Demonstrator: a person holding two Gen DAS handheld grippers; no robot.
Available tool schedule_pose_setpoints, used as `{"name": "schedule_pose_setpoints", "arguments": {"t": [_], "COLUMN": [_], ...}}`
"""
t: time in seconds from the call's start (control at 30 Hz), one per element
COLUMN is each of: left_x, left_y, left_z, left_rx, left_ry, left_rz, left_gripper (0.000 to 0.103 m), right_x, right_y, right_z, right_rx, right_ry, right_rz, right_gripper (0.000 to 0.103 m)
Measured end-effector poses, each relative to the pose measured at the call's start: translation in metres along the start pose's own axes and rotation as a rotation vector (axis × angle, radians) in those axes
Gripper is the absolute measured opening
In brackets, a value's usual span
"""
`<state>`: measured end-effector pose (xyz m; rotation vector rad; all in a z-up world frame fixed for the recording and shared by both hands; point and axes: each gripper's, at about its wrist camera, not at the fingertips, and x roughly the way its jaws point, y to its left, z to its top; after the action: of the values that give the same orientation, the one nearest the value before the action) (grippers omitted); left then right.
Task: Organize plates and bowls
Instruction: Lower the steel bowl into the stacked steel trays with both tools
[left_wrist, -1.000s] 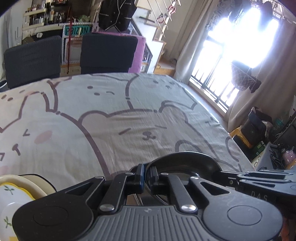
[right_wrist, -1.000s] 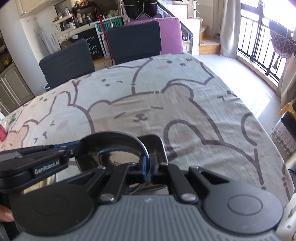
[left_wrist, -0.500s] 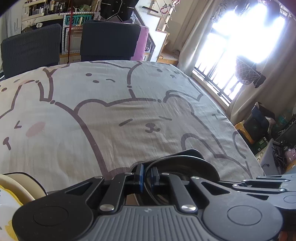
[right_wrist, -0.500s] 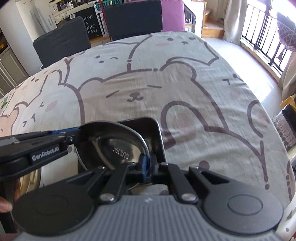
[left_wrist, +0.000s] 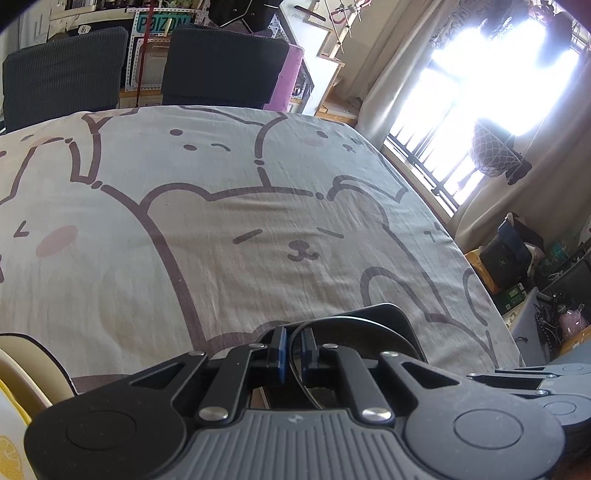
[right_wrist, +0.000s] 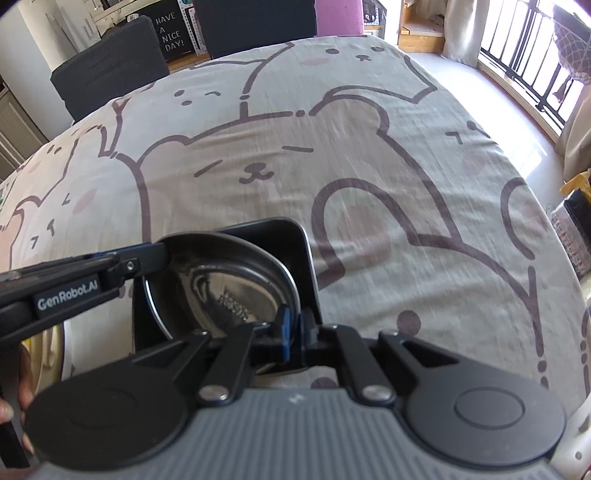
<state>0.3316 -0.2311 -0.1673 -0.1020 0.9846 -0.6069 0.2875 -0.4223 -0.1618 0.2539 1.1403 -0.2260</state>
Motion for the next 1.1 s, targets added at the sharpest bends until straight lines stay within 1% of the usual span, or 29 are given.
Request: {"name": "schedule_pose_setpoints", "arguments": {"t": [0.23,0.3,0.37,0.43,0.57,0.6,0.63,0.67,0.7,0.73,0.77,0.8,0.83,0.87,0.93,0.97,1.03,1.1], "left_x": [-0.005,-0.008,-0.011,-0.014,-0.02,-0.022,-0.024,-0.026,-0.028,-0.029,-0.03,-0.031,-0.031,-0.031,-0.029,-0.028,-0.026,-0.024], "left_y": [0.003,0.005,0.006,0.008,0.013,0.014,0.015,0.015,0.015,0.015,0.015,0.014,0.013,0.012,0.01,0.01,0.011,0.01], "left_z": [0.001,0.002,0.002,0.002,0.001,0.0,0.0,-0.001,-0.002,-0.003,-0.004,-0.005,-0.006,-0.007,-0.01,-0.011,-0.012,-0.013], "left_rx": [-0.015,-0.025,-0.023,-0.022,-0.025,-0.023,-0.02,-0.016,-0.01,-0.003,0.005,0.017,0.028,0.038,0.057,0.059,0.059,0.06], "left_ry": [-0.027,-0.036,-0.039,-0.037,-0.016,-0.011,-0.007,-0.002,0.006,0.014,0.022,0.032,0.043,0.054,0.076,0.086,0.101,0.113], "left_rz": [-0.01,-0.011,-0.003,0.008,0.012,0.011,0.01,0.008,0.003,0.0,-0.002,-0.002,0.0,0.002,0.011,0.013,0.015,0.02], "left_gripper": [0.01,0.014,0.026,0.033,0.04,0.04,0.04,0.04,0.04,0.04,0.038,0.038,0.038,0.035,0.029,0.028,0.028,0.028], "right_x": [0.002,0.003,0.003,0.004,0.006,0.006,0.004,0.0,-0.005,-0.011,-0.015,-0.02,-0.023,-0.023,-0.02,-0.018,-0.015,-0.014], "right_y": [0.001,0.001,0.002,0.003,0.003,0.004,0.003,0.003,0.001,-0.003,-0.005,-0.008,-0.01,-0.013,-0.017,-0.019,-0.023,-0.026], "right_z": [0.002,0.002,0.002,0.003,0.005,0.005,0.006,0.008,0.009,0.01,0.011,0.012,0.012,0.012,0.011,0.011,0.011,0.011], "right_rx": [0.008,0.006,0.006,0.0,-0.009,-0.011,-0.012,-0.009,0.001,0.023,0.038,0.042,0.04,0.037,0.033,0.032,0.026,0.026], "right_ry": [0.013,0.015,0.013,0.013,0.015,0.017,0.011,-0.008,-0.033,-0.063,-0.089,-0.116,-0.135,-0.141,-0.127,-0.12,-0.111,-0.108], "right_rz": [-0.003,-0.002,-0.001,0.0,0.0,0.004,0.007,0.007,0.021,0.043,0.052,0.052,0.048,0.046,0.047,0.042,0.034,0.039], "right_gripper": [0.007,0.007,0.007,0.007,0.009,0.013,0.02,0.024,0.027,0.035,0.039,0.044,0.044,0.044,0.043,0.041,0.034,0.032]}}
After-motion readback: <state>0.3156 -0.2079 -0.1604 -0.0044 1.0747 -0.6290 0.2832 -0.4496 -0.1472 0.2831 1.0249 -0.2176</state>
